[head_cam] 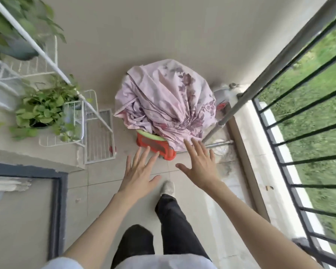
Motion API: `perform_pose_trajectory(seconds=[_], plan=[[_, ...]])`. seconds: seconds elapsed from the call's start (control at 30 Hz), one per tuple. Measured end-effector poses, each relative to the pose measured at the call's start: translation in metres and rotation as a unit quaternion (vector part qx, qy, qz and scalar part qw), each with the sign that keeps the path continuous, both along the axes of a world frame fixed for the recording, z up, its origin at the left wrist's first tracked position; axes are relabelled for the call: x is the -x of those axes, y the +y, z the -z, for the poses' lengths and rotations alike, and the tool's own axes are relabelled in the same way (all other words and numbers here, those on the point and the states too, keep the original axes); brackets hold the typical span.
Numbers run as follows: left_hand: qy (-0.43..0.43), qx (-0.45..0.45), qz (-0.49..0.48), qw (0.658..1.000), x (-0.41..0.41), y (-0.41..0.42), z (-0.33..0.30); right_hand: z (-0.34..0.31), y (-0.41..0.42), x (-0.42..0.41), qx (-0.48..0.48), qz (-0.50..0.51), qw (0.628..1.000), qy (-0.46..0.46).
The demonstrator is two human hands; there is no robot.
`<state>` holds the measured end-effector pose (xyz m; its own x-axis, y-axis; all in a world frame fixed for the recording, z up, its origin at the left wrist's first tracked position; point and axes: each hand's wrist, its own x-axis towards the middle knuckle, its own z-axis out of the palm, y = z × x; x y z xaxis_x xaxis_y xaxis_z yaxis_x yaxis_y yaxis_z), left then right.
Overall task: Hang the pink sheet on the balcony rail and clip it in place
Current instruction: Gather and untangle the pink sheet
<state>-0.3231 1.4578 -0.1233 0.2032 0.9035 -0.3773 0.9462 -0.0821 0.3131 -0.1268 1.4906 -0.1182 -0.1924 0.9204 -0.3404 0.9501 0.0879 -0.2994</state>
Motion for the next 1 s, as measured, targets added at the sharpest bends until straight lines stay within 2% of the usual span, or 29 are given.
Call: perform_pose_trajectory(seconds=[0.27, 0.37, 0.5, 0.6, 0.7, 0.87, 1.0], plan=[[-0.043, 0.023, -0.062, 0.997, -0.003, 0.109, 0.124, 0.134, 0.129, 0.018, 0.049, -0.163, 0.981, -0.093], [-0.055, -0.001, -0.035, 0.998, -0.005, 0.144, 0.178, 0.189, 0.164, 0.025, 0.012, -0.173, 0.979, -0.108], [-0.031, -0.1, 0.045, 0.993, -0.007, 0.199, 0.232, 0.245, 0.19, 0.024, -0.062, -0.133, 0.982, -0.118], [0.007, -0.129, 0.13, 0.983, -0.005, 0.226, 0.252, 0.261, 0.196, 0.019, -0.095, -0.136, 0.98, -0.108], [0.012, -0.143, 0.172, 0.975, 0.005, 0.237, 0.262, 0.269, 0.199, 0.017, -0.128, -0.14, 0.979, -0.078], [0.055, -0.153, 0.162, 0.973, 0.004, 0.249, 0.266, 0.275, 0.209, 0.023, -0.173, -0.107, 0.978, -0.05], [0.039, -0.185, 0.13, 0.973, -0.002, 0.251, 0.265, 0.26, 0.212, 0.021, -0.171, -0.077, 0.982, 0.021]])
